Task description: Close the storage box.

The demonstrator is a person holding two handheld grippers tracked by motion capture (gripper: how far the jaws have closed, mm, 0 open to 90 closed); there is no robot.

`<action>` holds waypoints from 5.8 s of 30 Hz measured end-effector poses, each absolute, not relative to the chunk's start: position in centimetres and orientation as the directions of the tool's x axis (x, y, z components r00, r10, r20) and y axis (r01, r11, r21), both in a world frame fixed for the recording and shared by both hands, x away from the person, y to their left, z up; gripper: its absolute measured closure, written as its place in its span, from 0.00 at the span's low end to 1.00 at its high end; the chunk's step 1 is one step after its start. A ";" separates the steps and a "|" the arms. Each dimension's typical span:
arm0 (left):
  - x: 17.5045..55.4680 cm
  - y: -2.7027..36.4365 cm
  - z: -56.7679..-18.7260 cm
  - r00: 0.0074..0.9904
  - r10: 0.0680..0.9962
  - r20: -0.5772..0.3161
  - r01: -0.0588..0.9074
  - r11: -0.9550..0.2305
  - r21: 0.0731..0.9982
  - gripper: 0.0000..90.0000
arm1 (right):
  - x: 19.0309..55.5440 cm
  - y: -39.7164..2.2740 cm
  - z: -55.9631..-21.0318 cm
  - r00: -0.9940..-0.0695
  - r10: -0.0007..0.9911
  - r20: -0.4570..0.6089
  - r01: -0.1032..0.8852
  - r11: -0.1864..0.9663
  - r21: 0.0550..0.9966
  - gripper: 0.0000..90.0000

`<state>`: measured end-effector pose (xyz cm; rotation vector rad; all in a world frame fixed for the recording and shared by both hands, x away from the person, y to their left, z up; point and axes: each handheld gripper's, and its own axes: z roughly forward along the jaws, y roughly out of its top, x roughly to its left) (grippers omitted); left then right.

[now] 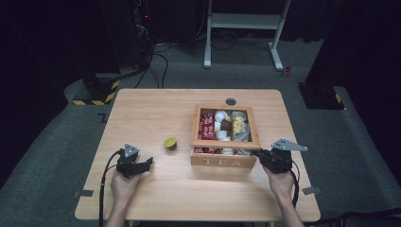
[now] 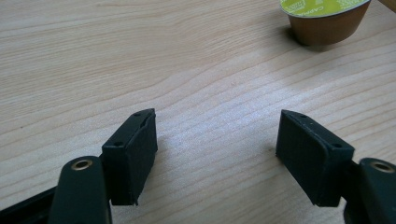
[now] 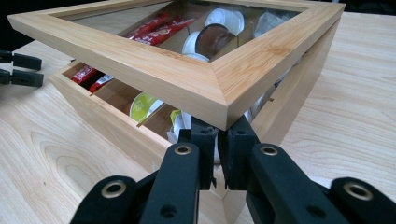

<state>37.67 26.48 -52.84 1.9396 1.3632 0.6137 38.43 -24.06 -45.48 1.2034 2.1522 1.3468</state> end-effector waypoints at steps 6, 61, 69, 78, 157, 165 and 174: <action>37.7 26.5 -52.8 0.341 0.940 -0.005 0.621 -0.221 0.752 0.33 | 38.3 -24.1 -45.7 -0.591 0.793 0.147 0.486 0.205 0.849 0.94; 37.7 26.4 -52.8 0.341 0.940 -0.006 0.622 -0.220 0.751 0.32 | 36.7 -25.0 -46.6 -0.595 0.794 0.124 0.493 0.239 0.837 0.86; 37.7 26.4 -52.8 0.340 0.940 -0.006 0.622 -0.220 0.751 0.32 | 36.3 -25.2 -47.3 -0.590 0.799 0.116 0.517 0.264 0.814 0.83; 37.7 26.4 -52.8 0.341 0.940 -0.003 0.621 -0.223 0.752 0.32 | 35.7 -26.1 -46.0 -0.591 0.794 0.142 0.478 0.202 0.855 0.84; 37.7 26.4 -52.8 0.349 0.937 0.001 0.620 -0.231 0.750 0.31 | 41.4 -28.8 -52.0 -0.349 0.937 0.028 0.628 0.212 0.749 0.67; 37.7 26.4 -52.8 0.349 0.937 0.002 0.619 -0.233 0.750 0.31 | 41.3 -28.1 -52.2 -0.351 0.936 -0.025 0.627 0.255 0.736 0.52; 37.7 26.4 -52.8 0.354 0.935 -0.001 0.619 -0.234 0.750 0.31 | 41.4 -28.2 -52.2 -0.319 0.948 -0.011 0.644 0.225 0.731 0.46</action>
